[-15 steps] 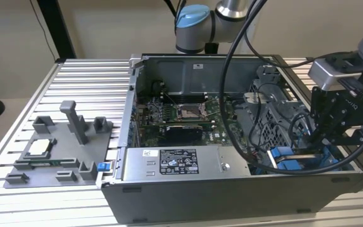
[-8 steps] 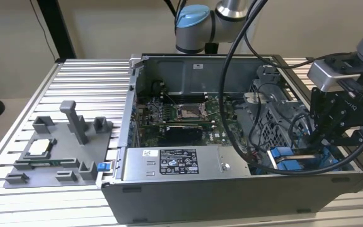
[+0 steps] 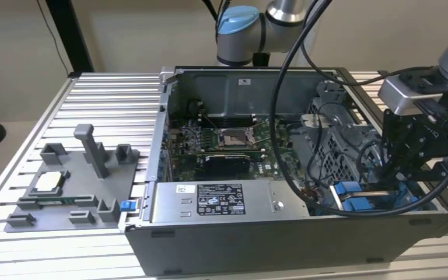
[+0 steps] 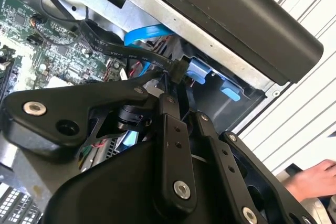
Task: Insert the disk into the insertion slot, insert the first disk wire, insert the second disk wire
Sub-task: 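Insert the first disk wire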
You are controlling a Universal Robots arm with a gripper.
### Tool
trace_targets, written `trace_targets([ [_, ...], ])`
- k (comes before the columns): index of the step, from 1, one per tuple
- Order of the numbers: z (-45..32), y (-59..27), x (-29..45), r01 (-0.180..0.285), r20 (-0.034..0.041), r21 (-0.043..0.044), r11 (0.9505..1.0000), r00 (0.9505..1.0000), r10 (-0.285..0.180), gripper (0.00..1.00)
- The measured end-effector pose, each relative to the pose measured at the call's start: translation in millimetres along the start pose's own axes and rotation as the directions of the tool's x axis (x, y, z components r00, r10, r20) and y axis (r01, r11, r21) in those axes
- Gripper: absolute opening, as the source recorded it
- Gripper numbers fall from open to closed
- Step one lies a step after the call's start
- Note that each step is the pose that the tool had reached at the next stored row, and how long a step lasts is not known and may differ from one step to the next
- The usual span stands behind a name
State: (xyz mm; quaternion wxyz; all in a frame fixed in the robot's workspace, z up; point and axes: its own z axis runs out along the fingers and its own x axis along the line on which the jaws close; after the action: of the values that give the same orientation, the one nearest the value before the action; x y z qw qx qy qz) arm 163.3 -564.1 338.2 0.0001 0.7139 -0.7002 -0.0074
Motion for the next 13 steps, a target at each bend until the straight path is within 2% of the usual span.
trace_targets([
  [13,5.0,0.9,0.1,0.0,-0.0002,0.0037,1.0,1.0,0.0,0.0],
])
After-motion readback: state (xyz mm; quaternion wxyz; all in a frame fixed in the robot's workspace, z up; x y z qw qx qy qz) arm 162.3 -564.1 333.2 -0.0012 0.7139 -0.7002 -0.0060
